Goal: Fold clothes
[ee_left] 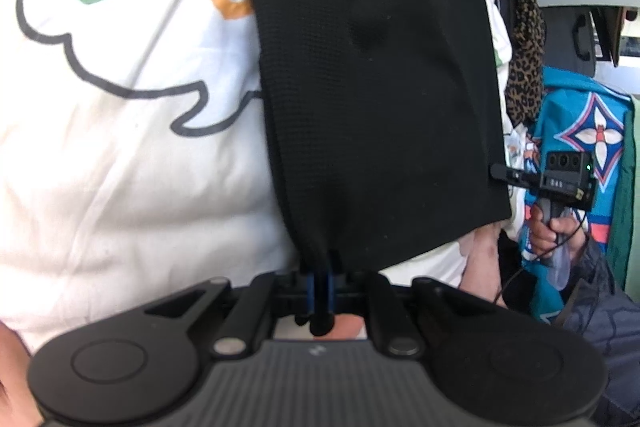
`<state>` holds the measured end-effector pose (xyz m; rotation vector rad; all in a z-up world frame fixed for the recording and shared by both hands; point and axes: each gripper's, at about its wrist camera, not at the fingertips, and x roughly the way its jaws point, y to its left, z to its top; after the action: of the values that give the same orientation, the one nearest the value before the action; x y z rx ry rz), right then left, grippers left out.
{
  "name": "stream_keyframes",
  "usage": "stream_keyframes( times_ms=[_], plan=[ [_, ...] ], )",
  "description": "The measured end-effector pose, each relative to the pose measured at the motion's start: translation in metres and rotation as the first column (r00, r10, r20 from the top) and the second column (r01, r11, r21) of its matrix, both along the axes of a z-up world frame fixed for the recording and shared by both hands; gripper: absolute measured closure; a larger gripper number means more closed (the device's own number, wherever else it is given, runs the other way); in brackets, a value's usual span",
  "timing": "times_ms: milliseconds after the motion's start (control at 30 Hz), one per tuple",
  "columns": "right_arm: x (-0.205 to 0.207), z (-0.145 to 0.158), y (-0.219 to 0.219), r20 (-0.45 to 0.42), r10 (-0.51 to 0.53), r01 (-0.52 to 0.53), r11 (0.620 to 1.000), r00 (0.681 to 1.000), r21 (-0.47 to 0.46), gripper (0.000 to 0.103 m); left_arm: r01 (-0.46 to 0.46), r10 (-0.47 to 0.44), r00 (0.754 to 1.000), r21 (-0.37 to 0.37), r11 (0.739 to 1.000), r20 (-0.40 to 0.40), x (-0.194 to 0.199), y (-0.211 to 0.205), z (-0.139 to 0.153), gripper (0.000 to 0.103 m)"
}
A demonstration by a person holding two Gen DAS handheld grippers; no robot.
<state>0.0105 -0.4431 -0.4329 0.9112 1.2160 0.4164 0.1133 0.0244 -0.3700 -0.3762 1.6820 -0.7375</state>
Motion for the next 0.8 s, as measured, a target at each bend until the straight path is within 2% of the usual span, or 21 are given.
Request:
stream_keyframes(
  times_ms=[100, 300, 333, 367, 433, 567, 800],
  plan=[
    [-0.001, 0.002, 0.002, -0.009, 0.036, -0.036, 0.999, 0.999, 0.017, 0.072, -0.006, 0.006, 1.000, -0.004, 1.000, -0.004, -0.001, -0.001, 0.001, 0.097],
    [-0.002, -0.006, 0.013, -0.020, 0.036, -0.035, 0.998, 0.999, 0.043, 0.074, -0.015, 0.015, 1.000, -0.008, 1.000, -0.014, -0.002, 0.003, 0.000, 0.097],
    [-0.001, -0.007, 0.015, -0.024, 0.038, -0.037, 0.999, 0.999, 0.037, 0.085, -0.016, 0.016, 1.000, -0.009, 1.000, -0.016, -0.002, 0.007, -0.001, 0.097],
    [-0.002, -0.006, 0.015, -0.026, 0.038, -0.037, 0.999, 0.999, 0.028, 0.091, -0.016, 0.016, 1.000, -0.010, 1.000, -0.017, -0.002, 0.009, 0.000, 0.097],
    [-0.004, -0.002, 0.015, -0.023, 0.037, -0.037, 0.999, 0.999, 0.011, 0.094, -0.013, 0.012, 1.000, -0.019, 1.000, -0.014, -0.002, 0.009, 0.004, 0.097],
    [-0.010, 0.010, 0.013, 0.008, 0.020, -0.020, 1.000, 1.000, 0.002, 0.097, 0.001, -0.001, 1.000, -0.057, 0.998, 0.000, 0.001, 0.005, 0.020, 0.097],
    [-0.016, 0.038, 0.007, 0.078, -0.048, 0.046, 0.999, 0.996, 0.026, 0.097, 0.017, -0.005, 0.996, -0.127, 0.992, 0.090, 0.038, -0.006, 0.061, 0.098]
  ],
)
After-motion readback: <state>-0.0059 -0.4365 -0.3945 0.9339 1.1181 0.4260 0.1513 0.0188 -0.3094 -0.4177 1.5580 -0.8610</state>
